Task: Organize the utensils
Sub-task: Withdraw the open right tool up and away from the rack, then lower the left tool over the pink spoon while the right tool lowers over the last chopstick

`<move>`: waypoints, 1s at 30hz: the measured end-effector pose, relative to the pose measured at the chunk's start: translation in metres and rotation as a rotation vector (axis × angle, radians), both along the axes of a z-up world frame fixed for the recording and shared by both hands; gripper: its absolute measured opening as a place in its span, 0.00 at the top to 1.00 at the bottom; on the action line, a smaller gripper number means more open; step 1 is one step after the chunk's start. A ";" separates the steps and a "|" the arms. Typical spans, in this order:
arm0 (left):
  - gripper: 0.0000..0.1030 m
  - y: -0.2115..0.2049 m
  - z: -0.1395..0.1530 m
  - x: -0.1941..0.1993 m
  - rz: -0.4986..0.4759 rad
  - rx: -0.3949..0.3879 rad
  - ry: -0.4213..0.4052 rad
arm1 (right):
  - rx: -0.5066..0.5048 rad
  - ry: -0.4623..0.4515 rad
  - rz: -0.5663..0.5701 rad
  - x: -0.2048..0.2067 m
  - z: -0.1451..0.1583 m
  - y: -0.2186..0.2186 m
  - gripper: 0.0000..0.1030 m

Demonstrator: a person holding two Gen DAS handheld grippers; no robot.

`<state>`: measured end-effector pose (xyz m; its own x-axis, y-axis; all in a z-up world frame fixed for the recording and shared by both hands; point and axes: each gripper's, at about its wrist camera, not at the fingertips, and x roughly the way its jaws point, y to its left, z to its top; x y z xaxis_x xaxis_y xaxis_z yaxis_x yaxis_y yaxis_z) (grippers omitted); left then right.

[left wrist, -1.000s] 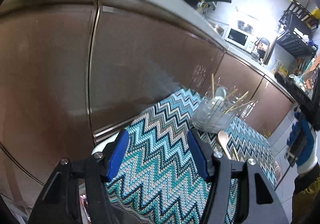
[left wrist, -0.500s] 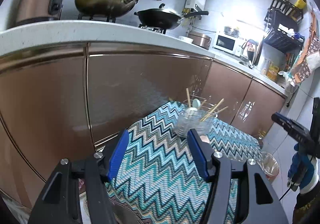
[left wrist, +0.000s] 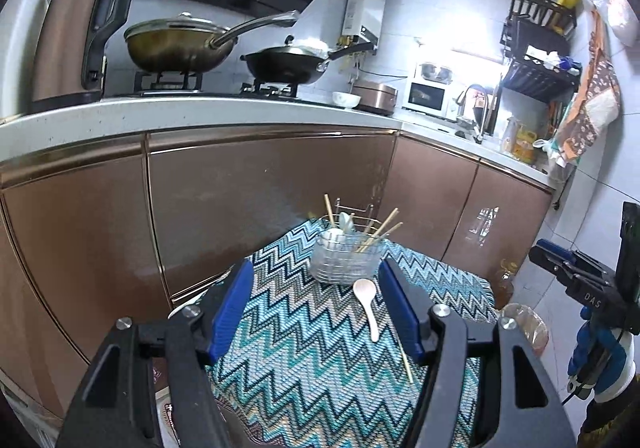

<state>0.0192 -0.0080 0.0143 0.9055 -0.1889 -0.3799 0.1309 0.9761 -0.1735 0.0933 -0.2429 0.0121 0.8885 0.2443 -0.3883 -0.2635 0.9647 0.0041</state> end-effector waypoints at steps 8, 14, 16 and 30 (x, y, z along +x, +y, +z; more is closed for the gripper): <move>0.38 -0.017 0.007 -0.017 -0.027 0.004 -0.030 | 0.032 -0.033 -0.037 -0.023 0.009 -0.013 0.60; 0.38 -0.027 0.009 -0.031 -0.023 0.007 -0.079 | 0.049 -0.058 -0.080 -0.046 0.013 -0.015 0.54; 0.38 -0.030 0.009 -0.035 -0.024 0.015 -0.090 | 0.054 -0.065 -0.097 -0.053 0.014 -0.016 0.54; 0.36 -0.038 -0.009 -0.016 -0.062 0.055 -0.053 | 0.023 -0.010 -0.102 -0.043 0.005 -0.003 0.53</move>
<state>0.0027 -0.0462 0.0048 0.9119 -0.2257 -0.3427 0.1991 0.9736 -0.1113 0.0503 -0.2459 0.0173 0.9132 0.1608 -0.3745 -0.1637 0.9862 0.0243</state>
